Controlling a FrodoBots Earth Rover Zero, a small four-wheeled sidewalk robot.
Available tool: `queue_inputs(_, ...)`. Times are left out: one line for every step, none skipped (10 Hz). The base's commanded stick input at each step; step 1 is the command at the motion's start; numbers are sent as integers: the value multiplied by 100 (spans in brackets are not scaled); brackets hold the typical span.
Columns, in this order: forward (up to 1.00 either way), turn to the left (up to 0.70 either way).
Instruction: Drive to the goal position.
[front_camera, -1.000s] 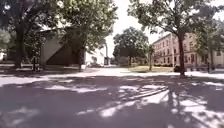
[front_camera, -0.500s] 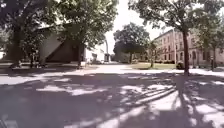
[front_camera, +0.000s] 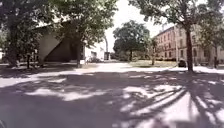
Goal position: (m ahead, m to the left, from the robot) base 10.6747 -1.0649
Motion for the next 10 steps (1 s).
queue_inputs(85, 1)
queue_inputs(85, 1)
queue_inputs(85, 1)
queue_inputs(85, 1)
queue_inputs(85, 1)
queue_inputs(85, 1)
queue_inputs(85, 1)
queue_inputs(85, 1)
queue_inputs(85, 1)
queue_inputs(85, 1)
